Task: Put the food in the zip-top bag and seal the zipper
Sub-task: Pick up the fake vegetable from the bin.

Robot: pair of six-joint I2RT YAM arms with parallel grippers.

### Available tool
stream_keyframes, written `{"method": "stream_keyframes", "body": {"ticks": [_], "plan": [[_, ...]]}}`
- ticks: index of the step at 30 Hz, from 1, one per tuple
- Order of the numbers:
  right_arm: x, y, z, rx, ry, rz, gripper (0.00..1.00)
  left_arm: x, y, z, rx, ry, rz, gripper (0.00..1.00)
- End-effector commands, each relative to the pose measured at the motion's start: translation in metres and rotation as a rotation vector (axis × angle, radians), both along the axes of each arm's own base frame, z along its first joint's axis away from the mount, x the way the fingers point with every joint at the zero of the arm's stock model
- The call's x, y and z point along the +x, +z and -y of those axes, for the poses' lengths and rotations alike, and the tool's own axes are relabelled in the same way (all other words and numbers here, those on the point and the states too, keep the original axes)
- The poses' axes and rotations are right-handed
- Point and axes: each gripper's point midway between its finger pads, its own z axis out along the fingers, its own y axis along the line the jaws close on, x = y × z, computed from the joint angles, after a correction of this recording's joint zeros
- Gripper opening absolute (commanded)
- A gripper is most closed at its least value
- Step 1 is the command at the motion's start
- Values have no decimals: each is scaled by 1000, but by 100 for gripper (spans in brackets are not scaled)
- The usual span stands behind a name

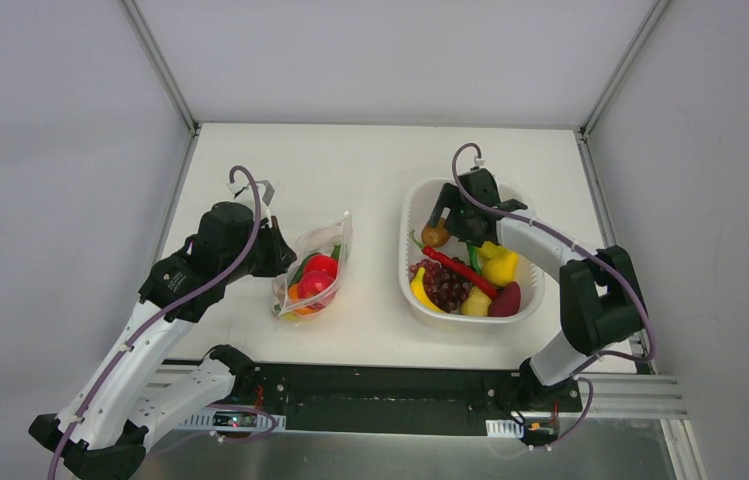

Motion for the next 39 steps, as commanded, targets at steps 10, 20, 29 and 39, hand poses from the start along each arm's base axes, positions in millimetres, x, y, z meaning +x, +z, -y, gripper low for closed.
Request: {"method": "stream_keyframes", "body": {"ticks": [10,20,29,39], "plan": [[19,-17,-12,68,-72,23,54,2,2,0,-20,9,8,0],[6,98,-8,171,1,314,42,3,5,1,-23,9,12,0],[-73,225,-87,517,394,487,42,3,12,10,-57,-19,15,0],[-185,246,-214,442,877,569,42,4,18,14,-83,-25,16,0]]}}
